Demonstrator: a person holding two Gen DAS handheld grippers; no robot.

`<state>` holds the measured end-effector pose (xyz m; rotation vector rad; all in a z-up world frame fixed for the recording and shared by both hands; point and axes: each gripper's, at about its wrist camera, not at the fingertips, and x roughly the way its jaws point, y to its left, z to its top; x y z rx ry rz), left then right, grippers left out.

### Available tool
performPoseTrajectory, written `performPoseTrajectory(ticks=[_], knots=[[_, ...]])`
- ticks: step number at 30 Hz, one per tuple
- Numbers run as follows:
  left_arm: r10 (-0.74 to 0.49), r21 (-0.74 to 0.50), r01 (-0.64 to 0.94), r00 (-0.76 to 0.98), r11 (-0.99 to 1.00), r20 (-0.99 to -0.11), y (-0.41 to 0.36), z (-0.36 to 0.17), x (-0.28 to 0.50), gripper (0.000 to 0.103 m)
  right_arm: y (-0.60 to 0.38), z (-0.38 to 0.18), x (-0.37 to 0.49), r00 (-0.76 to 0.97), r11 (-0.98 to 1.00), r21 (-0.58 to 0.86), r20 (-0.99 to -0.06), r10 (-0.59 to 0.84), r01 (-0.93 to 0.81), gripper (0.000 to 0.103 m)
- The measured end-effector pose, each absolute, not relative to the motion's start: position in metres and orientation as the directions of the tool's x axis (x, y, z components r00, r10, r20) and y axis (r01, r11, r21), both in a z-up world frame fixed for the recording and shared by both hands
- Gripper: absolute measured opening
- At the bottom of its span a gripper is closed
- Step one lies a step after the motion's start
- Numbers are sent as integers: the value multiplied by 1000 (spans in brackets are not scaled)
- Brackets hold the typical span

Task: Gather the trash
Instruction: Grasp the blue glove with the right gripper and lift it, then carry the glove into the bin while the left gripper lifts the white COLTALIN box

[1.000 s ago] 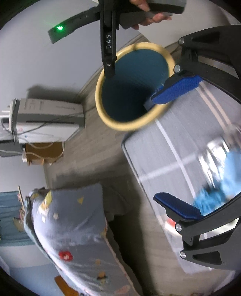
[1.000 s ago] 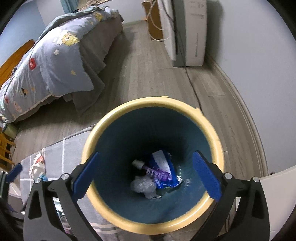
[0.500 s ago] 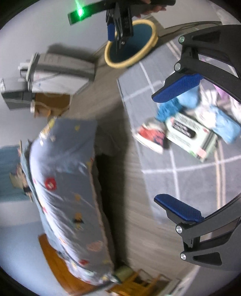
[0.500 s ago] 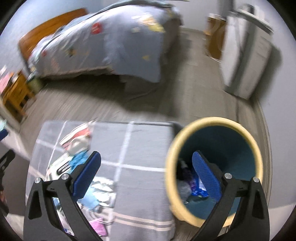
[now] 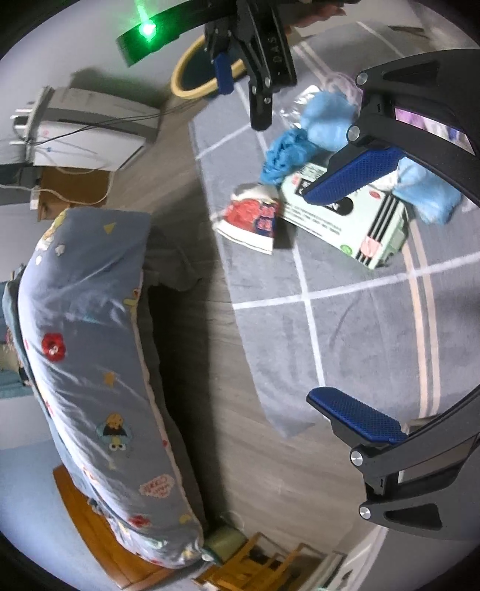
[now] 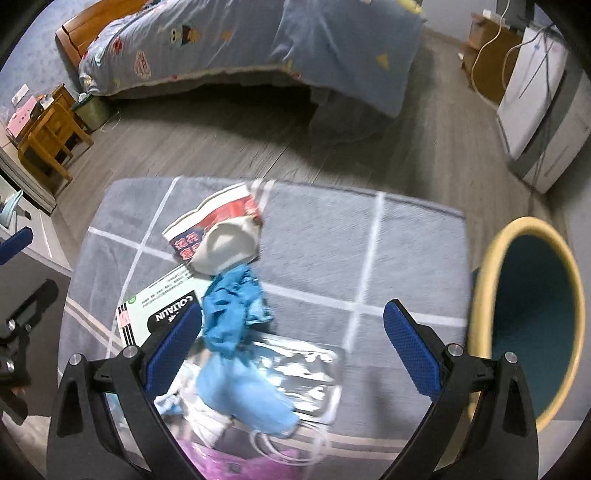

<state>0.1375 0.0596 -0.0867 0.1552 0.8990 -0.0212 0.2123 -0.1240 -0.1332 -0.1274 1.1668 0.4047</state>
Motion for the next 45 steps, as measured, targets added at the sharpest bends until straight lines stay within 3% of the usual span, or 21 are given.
performPoseTrajectory(ticks=[8,10,12,13,24,45], knots=[[41,124,93,612,988,-790,66,-95,138,98,-95,-163,212,206,906,183,-939,276,-383,80],[40,118,89,607,989,-794,68,-98,139,98,-93,-170,212,175,904,192,-945,275,-381,70],[39,112,86,596,990,-802,68,-102,140,98,-95,-176,212,135,902,211,-951,279,-376,33],[39,112,87,592,990,-805,67,-104,140,98,-96,-175,212,129,902,220,-950,285,-371,30],[13,136,190,539,972,-842,24,-136,152,98,-128,-134,219,229,898,239,-913,337,-369,29],[-49,76,272,424,959,-905,-15,-194,180,94,-156,-137,229,241,913,262,-908,343,-313,29]])
